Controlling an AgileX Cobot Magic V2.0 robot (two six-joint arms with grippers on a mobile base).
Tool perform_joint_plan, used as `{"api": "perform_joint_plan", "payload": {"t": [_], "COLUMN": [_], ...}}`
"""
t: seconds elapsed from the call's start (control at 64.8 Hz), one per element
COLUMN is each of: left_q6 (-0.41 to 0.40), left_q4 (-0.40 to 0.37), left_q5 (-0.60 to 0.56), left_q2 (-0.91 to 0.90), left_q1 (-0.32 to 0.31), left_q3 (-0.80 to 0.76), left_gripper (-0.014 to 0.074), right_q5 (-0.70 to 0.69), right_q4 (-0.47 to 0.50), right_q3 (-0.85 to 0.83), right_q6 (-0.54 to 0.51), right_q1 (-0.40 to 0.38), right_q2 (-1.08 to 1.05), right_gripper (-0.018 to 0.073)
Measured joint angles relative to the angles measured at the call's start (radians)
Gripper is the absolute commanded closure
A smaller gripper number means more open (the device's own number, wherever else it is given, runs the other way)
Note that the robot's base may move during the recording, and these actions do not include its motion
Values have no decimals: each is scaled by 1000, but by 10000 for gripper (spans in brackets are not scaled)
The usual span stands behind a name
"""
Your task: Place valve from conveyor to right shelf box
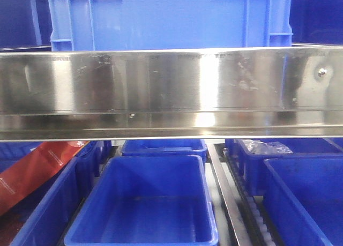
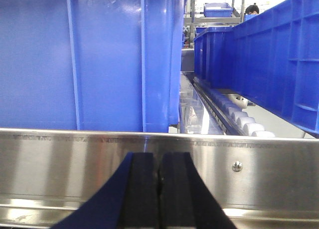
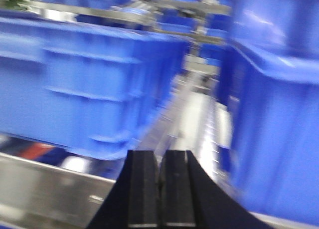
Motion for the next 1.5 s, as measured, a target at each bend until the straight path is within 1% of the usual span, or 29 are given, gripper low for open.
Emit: {"api": "perform_joint_plan", "payload": {"t": [0.154,0.247,0.293,0.524,0.617,0.771,0.864,1.187,1.496], "left_q6": [0,0,0,0,0,0,0,0,0], "left_q4": [0,0,0,0,0,0,0,0,0], "left_q5": [0,0,0,-2,-2,-2,-2,-2,-2], "left_q2": [0,0,0,0,0,0,0,0,0], "left_q1": [0,0,0,0,0,0,0,0,0], "left_q3": [0,0,0,0,0,0,0,0,0], "left_gripper": [708,708,708,708,708,708,708,708,708], "right_q5": [-60,-90,-103,-127,-140,-240,-263,-220,-219], "right_q4": [34,43,46,50,51,67,75,77,77], "right_q3": [98,156,181,280,302,342,345,345,345], "right_q6": [0,0,0,0,0,0,0,0,0], "right_q1": [-127,-167,-175,-188,-207,-229,-229,-229,-229], "right_q2": [-66,-121,-146,-193,-193,-193,-193,-193,-193], "right_gripper": [721,721,721,721,721,721,721,721,721]}}
